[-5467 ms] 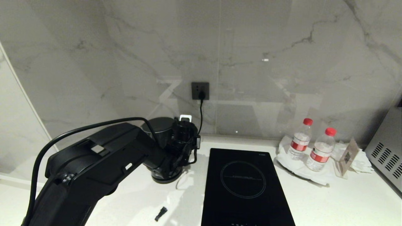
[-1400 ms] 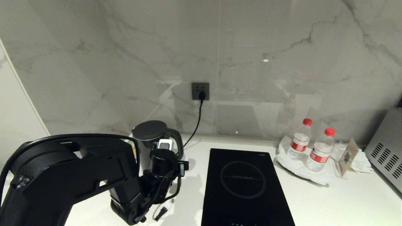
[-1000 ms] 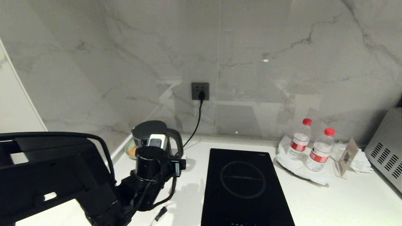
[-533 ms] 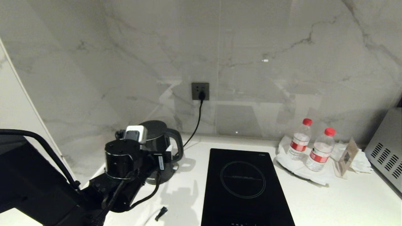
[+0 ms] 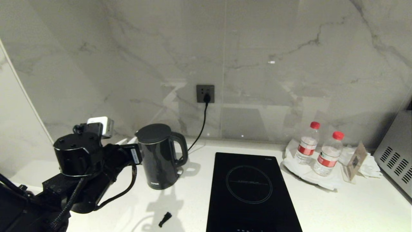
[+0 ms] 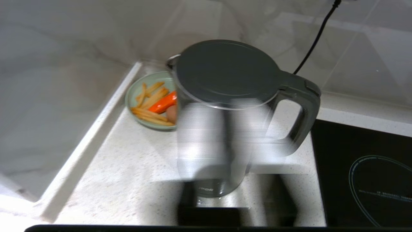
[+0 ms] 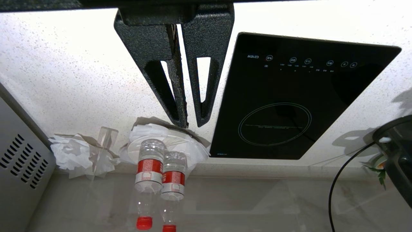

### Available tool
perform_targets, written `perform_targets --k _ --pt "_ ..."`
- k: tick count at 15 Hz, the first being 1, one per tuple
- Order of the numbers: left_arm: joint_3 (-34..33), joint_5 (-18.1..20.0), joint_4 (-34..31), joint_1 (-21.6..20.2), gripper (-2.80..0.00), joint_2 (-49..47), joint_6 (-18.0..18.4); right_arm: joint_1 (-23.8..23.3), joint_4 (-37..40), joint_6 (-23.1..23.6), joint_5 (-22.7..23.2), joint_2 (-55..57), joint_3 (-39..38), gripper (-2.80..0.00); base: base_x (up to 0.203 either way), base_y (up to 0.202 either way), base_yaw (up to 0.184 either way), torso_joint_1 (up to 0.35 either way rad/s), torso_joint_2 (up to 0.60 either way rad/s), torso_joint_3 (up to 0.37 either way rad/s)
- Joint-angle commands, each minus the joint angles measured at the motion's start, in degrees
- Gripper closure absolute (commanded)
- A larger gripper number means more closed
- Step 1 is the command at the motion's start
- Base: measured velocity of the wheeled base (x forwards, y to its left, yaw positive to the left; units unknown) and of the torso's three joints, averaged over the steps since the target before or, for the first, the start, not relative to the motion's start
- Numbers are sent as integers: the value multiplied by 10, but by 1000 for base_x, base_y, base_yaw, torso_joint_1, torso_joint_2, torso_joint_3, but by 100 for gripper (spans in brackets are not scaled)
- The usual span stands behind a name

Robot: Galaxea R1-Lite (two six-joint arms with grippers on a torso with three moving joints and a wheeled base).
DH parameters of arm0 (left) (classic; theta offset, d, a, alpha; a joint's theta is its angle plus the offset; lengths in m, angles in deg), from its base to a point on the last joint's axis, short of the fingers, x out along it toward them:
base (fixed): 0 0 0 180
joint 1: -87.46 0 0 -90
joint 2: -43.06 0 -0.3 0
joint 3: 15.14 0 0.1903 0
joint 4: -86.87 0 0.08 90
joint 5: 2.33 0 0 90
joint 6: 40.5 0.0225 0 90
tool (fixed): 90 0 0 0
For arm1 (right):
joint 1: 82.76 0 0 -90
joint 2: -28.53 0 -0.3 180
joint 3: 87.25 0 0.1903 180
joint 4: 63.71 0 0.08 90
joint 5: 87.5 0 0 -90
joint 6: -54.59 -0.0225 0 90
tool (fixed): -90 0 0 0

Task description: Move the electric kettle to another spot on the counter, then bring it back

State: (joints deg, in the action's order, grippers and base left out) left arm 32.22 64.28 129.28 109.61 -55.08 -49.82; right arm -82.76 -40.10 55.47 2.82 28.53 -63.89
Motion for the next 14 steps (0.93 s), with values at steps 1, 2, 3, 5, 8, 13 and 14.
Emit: perform_targets --k 1,2,3,5,8,13,14 --pt "-14 3 -19 -8 0 68 -1 0 0 0 0 0 0 0 0 0 0 0 0 0" --pt "-17 5 -38 -9 0 95 -2 0 0 0 0 0 0 0 0 0 0 0 0 0" --pt "-20 8 -59 -10 0 125 -2 0 0 0 0 0 0 0 0 0 0 0 0 0" --pt "-21 16 -112 -12 0 187 -1 0 0 0 0 0 0 0 0 0 0 0 0 0" --pt "-20 44 -234 -24 0 281 14 0 0 0 0 0 0 0 0 0 0 0 0 0" --pt "-21 146 -399 -135 0 429 36 0 0 0 0 0 0 0 0 0 0 0 0 0" --pt "-20 171 -433 -156 0 462 39 0 0 0 0 0 0 0 0 0 0 0 0 0"
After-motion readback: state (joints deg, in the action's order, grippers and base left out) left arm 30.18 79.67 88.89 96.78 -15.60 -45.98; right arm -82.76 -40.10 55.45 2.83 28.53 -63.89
